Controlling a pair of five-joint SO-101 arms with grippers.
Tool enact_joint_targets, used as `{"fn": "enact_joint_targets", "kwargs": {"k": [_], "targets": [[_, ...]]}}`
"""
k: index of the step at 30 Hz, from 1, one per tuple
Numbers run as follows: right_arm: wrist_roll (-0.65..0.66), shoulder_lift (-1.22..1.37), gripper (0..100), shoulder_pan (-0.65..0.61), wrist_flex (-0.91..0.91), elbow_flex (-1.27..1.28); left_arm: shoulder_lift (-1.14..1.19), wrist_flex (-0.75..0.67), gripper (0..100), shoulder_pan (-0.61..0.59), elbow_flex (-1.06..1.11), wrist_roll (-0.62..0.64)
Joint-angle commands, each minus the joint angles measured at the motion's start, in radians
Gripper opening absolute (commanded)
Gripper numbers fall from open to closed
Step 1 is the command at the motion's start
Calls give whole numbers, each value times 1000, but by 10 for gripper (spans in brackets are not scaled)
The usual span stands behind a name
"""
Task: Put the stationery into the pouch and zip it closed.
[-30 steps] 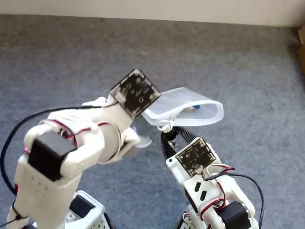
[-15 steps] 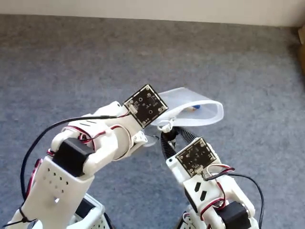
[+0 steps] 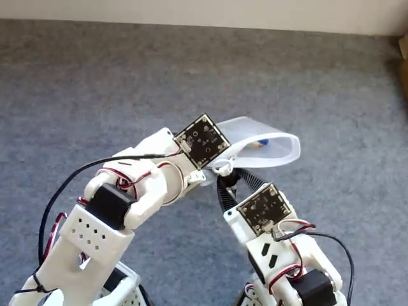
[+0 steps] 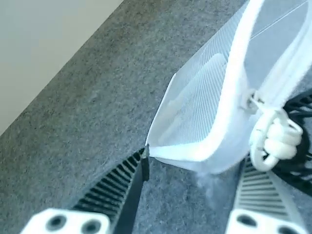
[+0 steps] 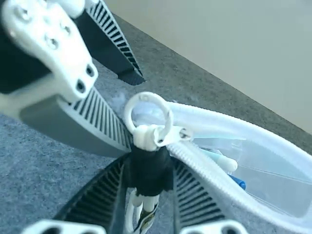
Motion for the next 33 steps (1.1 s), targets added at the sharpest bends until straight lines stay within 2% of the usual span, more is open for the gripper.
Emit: {"fn": "enact_joint_targets", "kwargs": {"k": [1,10,17,26,29,33], "targets": [[-8,-13,6,4,-39,-4,-21,-34,267,45,-10,-2],[-8,-13,6,4,-39,-2,-28,-104,174,81,73,-2],[-8,-13,6,4,-53,-1,-28,-100,2,82,77,-2],[-29,-13,6,5,-67,-10,-30,-97,5,73,77,0],[-83,-13,6,62,-67,-10,-30,-38,5,73,71,0],[-92,-13,6,125,-73,-16,-68,-5,5,71,79,0]]}}
